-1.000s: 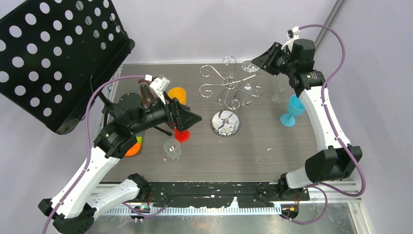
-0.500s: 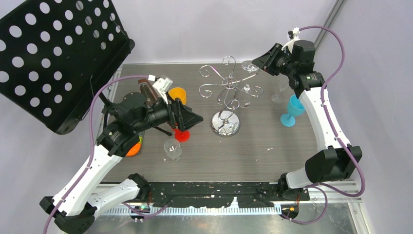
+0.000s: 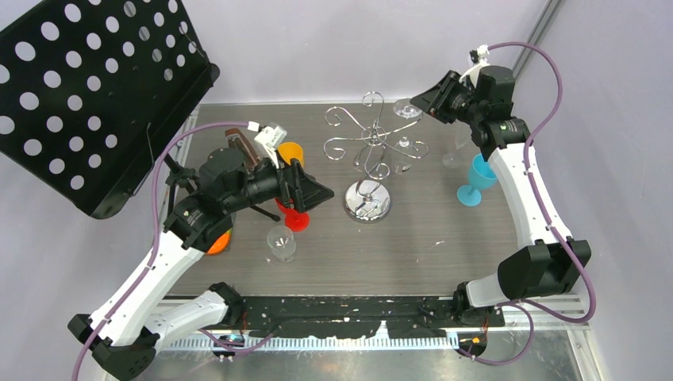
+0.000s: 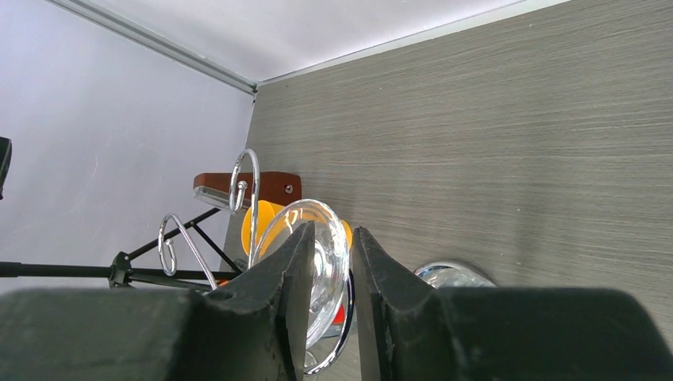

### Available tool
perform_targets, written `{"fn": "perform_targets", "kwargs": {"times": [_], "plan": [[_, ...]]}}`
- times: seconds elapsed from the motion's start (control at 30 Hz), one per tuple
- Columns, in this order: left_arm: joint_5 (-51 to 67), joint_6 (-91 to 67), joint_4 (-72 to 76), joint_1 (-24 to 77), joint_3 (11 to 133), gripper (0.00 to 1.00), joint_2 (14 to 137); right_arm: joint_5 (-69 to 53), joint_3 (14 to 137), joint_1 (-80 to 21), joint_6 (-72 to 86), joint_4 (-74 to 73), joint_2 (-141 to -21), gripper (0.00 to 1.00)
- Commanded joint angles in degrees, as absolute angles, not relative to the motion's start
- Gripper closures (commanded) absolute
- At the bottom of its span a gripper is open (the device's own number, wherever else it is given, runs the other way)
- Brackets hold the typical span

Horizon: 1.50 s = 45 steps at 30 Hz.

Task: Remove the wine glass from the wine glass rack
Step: Pick up the wine glass from the wine rack.

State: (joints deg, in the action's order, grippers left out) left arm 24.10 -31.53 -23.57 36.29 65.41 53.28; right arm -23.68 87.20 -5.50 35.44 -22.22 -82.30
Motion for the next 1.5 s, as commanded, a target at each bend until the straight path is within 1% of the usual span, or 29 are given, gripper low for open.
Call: {"fn": "perform_targets", "kwargs": {"times": [0.0,0.17,0.5,0.67,0.8,1.07,1.47], "plan": [[25.5,-31.8,-20.5,36.0,65.4,0.19,53.1,-26.8,88.2,-5.9,35.2,-18.8,-78.8,0.69],[25.6,-31.9,-20.6,36.1,65.2,0.19,53.0,-27.3,88.0,-5.9,35.2,-17.9,-78.2,0.63],[25.8,-32.1,-20.3,36.0,64.5,0.18,52.8,-27.4,87.1,-5.9,34.6,-16.8,-77.8,0.60],[25.9,-32.1,-20.3,36.0,64.3,0.19,52.6,-26.8,86.9,-5.9,34.0,-17.1,-78.1,0.54],[25.9,-32.1,-20.3,36.0,64.2,0.18,52.6,-26.7,86.6,-5.9,34.0,-17.0,-78.3,0.53],[25.9,-32.1,-19.9,36.0,63.7,0.18,52.9,-29.5,84.7,-5.9,36.4,-14.5,-77.7,0.54],[26.0,-32.2,-19.6,36.0,62.9,0.18,52.6,-31.2,82.5,-5.9,38.0,-14.8,-76.4,0.65]]}}
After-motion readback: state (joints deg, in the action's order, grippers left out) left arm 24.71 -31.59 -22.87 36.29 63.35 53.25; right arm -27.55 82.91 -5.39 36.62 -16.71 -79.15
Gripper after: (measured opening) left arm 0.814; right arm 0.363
